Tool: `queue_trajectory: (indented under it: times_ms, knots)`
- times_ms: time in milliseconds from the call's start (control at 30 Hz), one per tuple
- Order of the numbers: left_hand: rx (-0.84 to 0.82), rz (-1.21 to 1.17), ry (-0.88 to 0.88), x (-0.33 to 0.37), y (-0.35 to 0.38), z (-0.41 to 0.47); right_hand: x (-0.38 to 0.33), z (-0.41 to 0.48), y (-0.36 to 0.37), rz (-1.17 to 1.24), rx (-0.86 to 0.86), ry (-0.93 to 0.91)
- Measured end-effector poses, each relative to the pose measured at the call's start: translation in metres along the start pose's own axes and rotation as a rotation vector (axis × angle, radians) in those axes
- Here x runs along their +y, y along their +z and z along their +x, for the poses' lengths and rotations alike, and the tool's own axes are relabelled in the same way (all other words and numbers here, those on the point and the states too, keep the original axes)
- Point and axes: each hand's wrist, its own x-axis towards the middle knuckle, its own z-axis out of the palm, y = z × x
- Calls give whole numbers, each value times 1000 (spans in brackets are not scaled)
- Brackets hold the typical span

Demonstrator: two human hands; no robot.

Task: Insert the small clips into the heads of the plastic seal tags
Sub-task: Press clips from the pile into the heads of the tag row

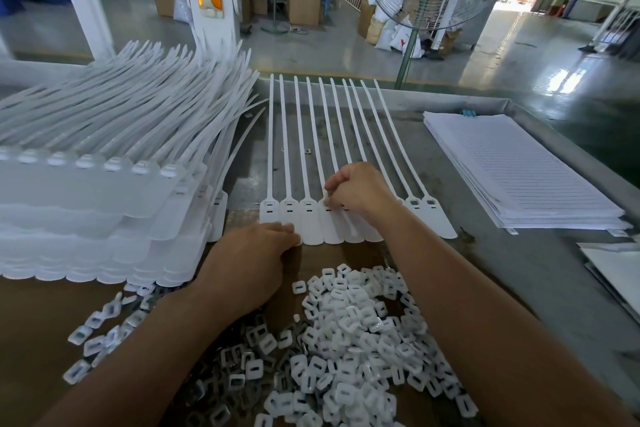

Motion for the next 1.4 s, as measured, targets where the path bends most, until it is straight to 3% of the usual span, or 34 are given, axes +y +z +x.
queue_trajectory:
  times_ms: [300,533,867,1400]
  knots:
    - [6,6,6,-1,0,-1,3,-1,-2,-6,-27,-36]
    - [20,-4,22,1,-2,-1,5,-24,-29,209,-155,-58]
    - [-31,-24,-33,5,-6,0,19,-77,-59,-112,-297,-173]
    - [-81,-16,-48,5,-6,1,17,-87,-30,-181,-335,-262]
